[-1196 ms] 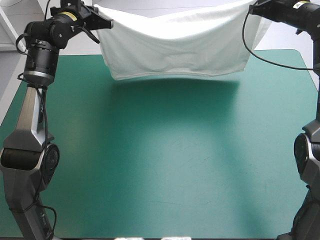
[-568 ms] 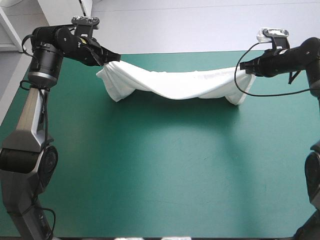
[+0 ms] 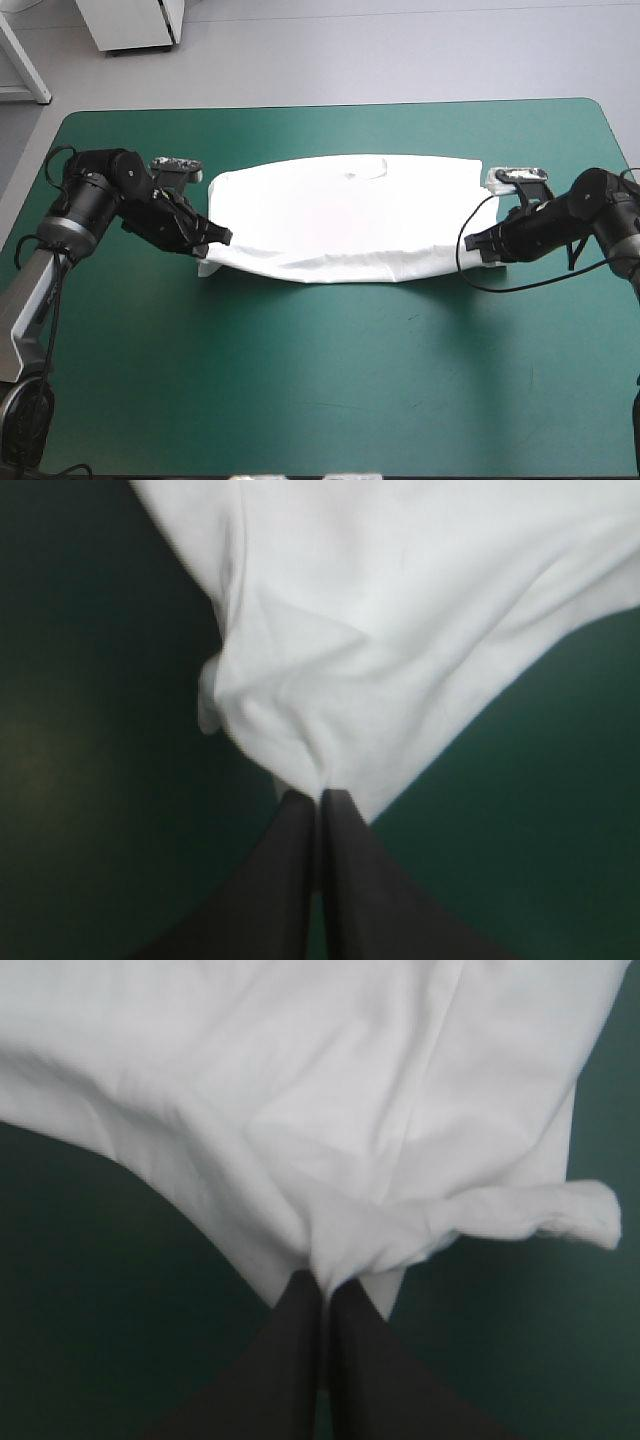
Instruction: Fold the cloth
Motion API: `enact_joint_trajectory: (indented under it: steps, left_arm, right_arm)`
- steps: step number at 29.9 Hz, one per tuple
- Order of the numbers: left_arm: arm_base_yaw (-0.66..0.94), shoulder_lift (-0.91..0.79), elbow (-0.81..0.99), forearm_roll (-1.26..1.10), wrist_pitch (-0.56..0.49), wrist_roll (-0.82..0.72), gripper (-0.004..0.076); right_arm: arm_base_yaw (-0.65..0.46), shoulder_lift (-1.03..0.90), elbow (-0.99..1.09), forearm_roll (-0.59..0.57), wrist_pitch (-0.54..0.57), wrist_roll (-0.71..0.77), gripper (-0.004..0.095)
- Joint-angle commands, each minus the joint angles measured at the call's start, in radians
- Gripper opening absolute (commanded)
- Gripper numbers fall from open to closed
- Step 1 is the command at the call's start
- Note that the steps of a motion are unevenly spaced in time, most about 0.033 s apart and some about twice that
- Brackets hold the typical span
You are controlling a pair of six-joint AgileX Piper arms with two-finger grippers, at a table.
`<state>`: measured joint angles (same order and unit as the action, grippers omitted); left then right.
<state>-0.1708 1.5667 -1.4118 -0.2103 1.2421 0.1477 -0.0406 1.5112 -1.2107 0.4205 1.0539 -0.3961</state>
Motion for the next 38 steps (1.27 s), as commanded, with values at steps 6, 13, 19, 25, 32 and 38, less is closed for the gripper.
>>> enact_joint_trajectory:
  steps: [6, 13, 19, 25, 32, 38]
  left_arm:
    - [-0.004, -0.102, 0.143, -0.038, 0.045, 0.052, -0.0009]
    - [-0.004, -0.195, 0.304, -0.035, 0.045, 0.052, -0.0009]
    - [-0.004, -0.247, 0.394, -0.041, 0.045, 0.053, -0.0009]
    - [-0.004, -0.274, 0.399, -0.037, 0.047, 0.042, 0.0060]
    - [-0.004, -0.441, 0.399, 0.064, 0.049, -0.035, 0.0475]
    - [-0.004, -0.568, 0.281, 0.117, -0.020, -0.063, 0.0525]
  right_arm:
    - [0.000, -0.091, 0.107, -0.089, 0.008, 0.033, -0.0017]
    - [0.000, -0.216, 0.271, -0.091, -0.039, 0.033, -0.0017]
    - [0.022, -0.273, 0.372, -0.107, -0.064, 0.037, -0.0017]
    - [0.058, -0.283, 0.379, -0.163, 0.002, 0.073, 0.0122]
    - [0.058, -0.371, 0.323, -0.210, 0.022, 0.158, 0.0584]
    - [0.058, -0.431, 0.194, -0.298, 0.020, 0.239, 0.0558]
